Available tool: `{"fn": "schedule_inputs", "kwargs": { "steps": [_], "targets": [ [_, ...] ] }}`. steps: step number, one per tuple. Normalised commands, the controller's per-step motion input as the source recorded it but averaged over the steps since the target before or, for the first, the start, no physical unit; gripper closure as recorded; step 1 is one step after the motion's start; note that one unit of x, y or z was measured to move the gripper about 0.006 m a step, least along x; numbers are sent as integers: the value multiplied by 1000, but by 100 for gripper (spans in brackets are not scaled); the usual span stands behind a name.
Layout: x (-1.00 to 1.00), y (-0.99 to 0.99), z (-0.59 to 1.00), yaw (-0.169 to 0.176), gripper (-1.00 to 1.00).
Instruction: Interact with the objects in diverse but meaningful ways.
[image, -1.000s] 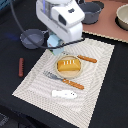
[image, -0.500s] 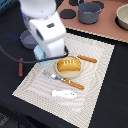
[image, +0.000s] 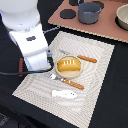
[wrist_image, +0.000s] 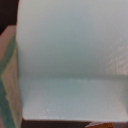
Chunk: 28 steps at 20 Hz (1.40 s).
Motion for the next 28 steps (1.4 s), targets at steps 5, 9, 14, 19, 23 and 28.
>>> {"fn": "schedule_inputs", "kwargs": {
  "steps": [5,9,14,19,23,28],
  "targets": [
    [18,-323,-305,0,100],
    [0,-194,-364,0,100],
    [0,-207,-323,0,100],
    [34,-186,-101,4,-100],
    [220,-14,735,3,-100],
    [257,39,993,23,-100]
  ]
}}
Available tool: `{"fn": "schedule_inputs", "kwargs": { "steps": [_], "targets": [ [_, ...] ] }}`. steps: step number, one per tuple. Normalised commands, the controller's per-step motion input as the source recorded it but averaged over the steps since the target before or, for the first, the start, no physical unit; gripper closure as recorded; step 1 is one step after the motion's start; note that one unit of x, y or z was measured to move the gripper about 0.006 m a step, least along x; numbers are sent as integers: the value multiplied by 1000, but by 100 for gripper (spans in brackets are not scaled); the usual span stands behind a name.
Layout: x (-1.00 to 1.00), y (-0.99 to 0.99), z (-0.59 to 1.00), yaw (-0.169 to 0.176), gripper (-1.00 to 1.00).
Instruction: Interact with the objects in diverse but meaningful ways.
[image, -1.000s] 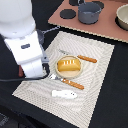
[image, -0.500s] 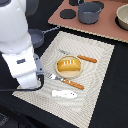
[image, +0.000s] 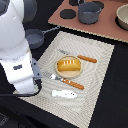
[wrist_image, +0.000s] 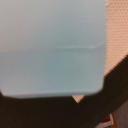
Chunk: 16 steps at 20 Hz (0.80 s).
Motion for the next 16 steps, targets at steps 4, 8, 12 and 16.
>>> {"fn": "schedule_inputs", "kwargs": {
  "steps": [4,8,12,16],
  "targets": [
    [42,448,595,38,-100],
    [-163,537,181,38,-100],
    [-41,572,144,54,-100],
    [-20,786,31,58,-100]
  ]
}}
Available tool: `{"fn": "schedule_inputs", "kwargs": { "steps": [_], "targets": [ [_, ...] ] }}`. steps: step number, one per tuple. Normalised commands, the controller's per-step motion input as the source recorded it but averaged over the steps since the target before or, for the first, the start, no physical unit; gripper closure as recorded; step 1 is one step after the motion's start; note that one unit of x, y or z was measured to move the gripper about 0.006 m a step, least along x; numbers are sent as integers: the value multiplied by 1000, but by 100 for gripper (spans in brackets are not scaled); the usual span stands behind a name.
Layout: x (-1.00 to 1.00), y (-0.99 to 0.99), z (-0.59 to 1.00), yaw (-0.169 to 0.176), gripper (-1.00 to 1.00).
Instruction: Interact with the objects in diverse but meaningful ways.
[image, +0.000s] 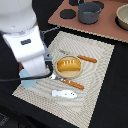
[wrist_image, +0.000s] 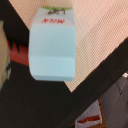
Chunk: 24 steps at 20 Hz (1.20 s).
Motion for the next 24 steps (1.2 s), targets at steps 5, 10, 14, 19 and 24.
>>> {"fn": "schedule_inputs", "kwargs": {
  "steps": [5,10,14,19,24],
  "targets": [
    [-179,797,0,49,-100],
    [-459,702,-11,53,-100],
    [-683,595,-1,68,-100],
    [-753,607,-18,67,-100],
    [-777,586,-112,58,-100]
  ]
}}
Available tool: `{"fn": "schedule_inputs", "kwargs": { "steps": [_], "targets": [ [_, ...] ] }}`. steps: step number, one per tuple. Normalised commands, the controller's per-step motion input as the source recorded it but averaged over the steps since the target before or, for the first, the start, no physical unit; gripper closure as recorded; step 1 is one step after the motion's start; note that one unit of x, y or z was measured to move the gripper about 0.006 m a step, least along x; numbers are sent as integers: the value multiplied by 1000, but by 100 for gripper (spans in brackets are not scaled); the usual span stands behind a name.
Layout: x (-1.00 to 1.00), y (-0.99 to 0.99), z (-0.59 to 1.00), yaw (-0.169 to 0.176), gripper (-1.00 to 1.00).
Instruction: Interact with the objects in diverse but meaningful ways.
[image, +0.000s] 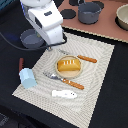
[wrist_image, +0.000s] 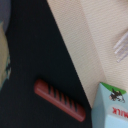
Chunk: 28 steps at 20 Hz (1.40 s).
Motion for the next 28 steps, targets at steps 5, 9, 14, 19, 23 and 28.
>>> {"fn": "schedule_inputs", "kwargs": {
  "steps": [5,9,14,19,23,28],
  "targets": [
    [-752,495,-203,32,-100],
    [-579,289,-244,2,-100],
    [-103,31,-219,-29,-100],
    [-76,0,-282,-64,-100],
    [-271,44,-359,-40,-100],
    [-323,134,-313,-15,-100]
  ]
}}
